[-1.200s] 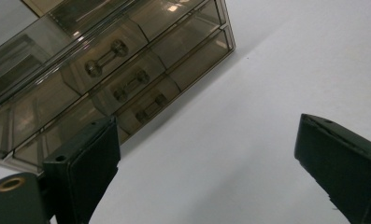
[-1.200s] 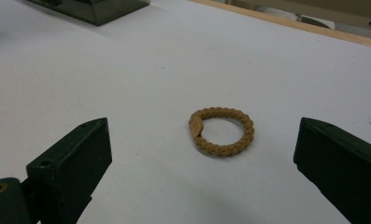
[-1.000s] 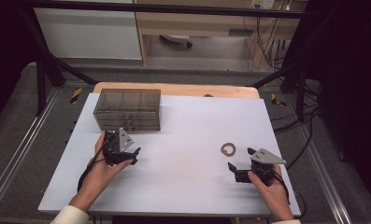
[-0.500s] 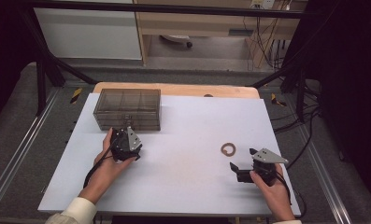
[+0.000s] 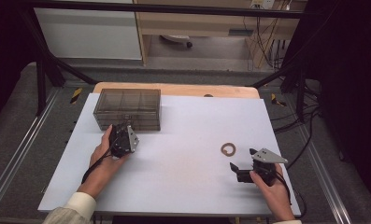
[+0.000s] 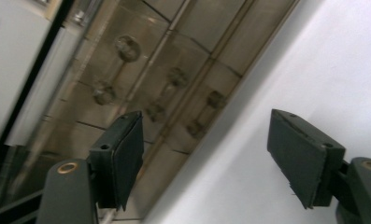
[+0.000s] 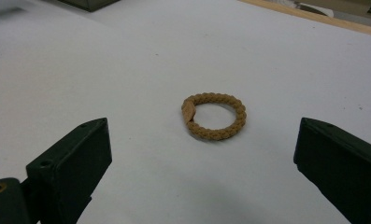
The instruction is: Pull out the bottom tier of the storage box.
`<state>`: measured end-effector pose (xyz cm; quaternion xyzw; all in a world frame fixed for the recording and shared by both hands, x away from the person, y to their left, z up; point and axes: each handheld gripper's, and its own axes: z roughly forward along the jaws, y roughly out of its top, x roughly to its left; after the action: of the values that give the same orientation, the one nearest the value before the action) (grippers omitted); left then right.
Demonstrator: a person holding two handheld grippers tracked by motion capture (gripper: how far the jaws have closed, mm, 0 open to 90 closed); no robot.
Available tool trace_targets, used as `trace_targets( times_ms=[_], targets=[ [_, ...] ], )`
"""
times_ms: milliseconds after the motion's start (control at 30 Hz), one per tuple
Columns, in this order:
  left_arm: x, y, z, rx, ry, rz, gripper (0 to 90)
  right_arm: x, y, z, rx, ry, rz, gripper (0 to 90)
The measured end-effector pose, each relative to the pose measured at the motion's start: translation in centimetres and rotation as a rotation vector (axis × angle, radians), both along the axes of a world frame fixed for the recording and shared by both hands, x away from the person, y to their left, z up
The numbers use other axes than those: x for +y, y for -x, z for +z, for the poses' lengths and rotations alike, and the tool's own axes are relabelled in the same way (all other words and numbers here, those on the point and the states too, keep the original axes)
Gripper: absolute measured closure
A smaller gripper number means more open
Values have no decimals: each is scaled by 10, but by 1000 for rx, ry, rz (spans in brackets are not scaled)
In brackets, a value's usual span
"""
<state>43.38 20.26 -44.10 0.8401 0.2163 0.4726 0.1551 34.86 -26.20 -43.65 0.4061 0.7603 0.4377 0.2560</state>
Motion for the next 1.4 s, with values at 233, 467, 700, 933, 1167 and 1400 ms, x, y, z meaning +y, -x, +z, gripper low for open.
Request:
trace_targets(
  times_ms=[233,467,700,933,1167,1400],
  targets=[
    [1,-1,-2,-36,-86,-7,362,-1,1,1,1,-6,-3,46],
    [0,0,-10,-74,-190,-41,458,-2,0,1,-1,-2,-6,47],
    [2,2,-16,-90,-258,-62,537,-1,0,1,2,-1,-3,47],
    [7,-2,-18,-102,-266,-57,548,0,0,0,2,11,2,48],
    [7,-4,-22,-123,-299,-63,559,2,1,0,3,19,6,50],
    [6,-3,-24,-135,-325,-78,603,2,1,0,2,19,7,50]
  ],
)
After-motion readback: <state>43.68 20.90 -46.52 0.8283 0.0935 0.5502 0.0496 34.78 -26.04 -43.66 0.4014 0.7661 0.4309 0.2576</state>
